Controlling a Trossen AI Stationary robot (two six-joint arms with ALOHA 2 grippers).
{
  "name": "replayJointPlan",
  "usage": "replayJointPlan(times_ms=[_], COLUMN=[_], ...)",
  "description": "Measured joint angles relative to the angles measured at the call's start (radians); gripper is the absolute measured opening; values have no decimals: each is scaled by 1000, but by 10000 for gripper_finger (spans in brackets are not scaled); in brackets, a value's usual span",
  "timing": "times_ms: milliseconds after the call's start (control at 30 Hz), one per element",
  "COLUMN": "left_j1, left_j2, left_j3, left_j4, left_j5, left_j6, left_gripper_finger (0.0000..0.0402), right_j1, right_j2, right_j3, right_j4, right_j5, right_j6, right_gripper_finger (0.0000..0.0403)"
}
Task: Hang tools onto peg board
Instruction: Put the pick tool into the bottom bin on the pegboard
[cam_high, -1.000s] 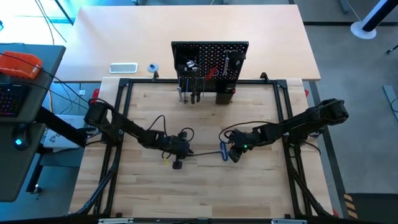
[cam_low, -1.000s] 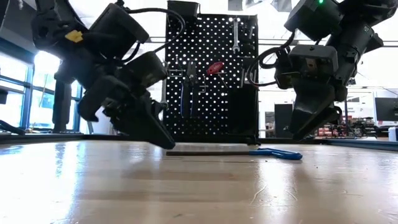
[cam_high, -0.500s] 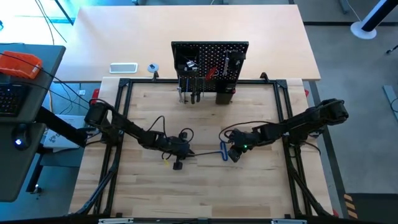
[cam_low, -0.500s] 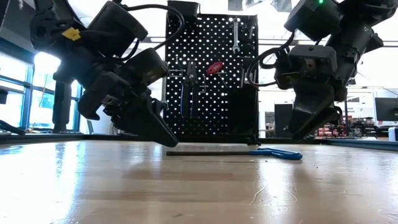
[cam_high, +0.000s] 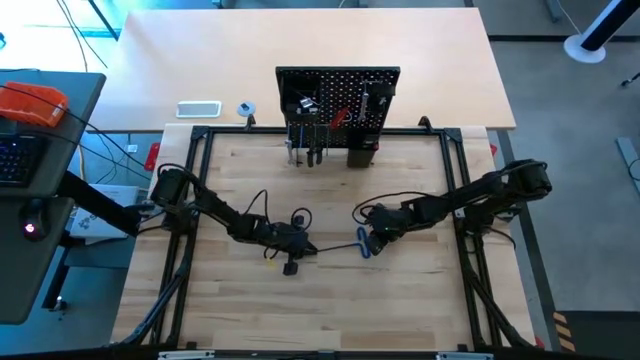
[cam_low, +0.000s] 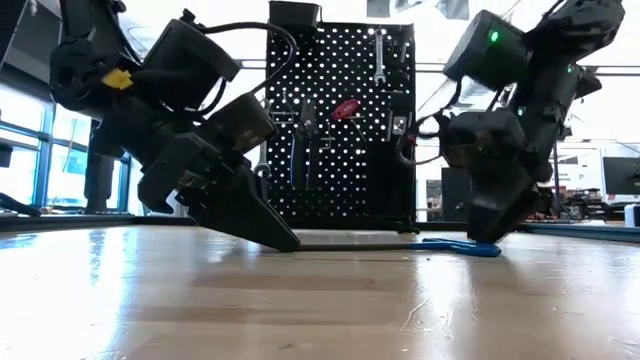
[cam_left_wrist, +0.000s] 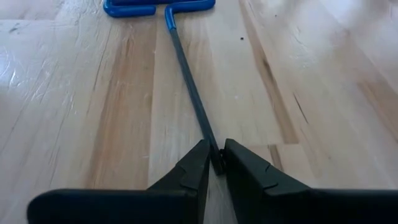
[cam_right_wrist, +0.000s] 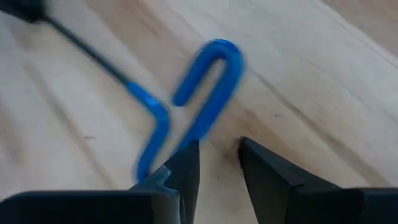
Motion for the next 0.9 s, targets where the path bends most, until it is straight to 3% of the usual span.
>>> replayJointPlan(times_ms=[200, 367, 667, 767, 900], left_j1=[3, 5, 10, 10, 10], left_j2=[9, 11, 12, 12, 12], left_j3=[2, 1, 0, 1, 1], left_j4=[-11, -17, -25, -31, -32], left_j5=[2, 4, -1, -2, -1], left_j6=[-11, -12, -18, -19, -19], left_gripper_finger=[44, 19, 4, 3, 2], right_j1=[-25, -53, -52, -57, -85], right_j2=[25, 69, 235, 230, 132], right_j3=[0, -1, -2, -1, -2], right_j4=[32, 82, 457, 453, 300], right_j5=[-12, -79, -165, -165, -103], right_j6=[-42, 5, 86, 68, 23], right_gripper_finger=[154, 188, 162, 158, 158])
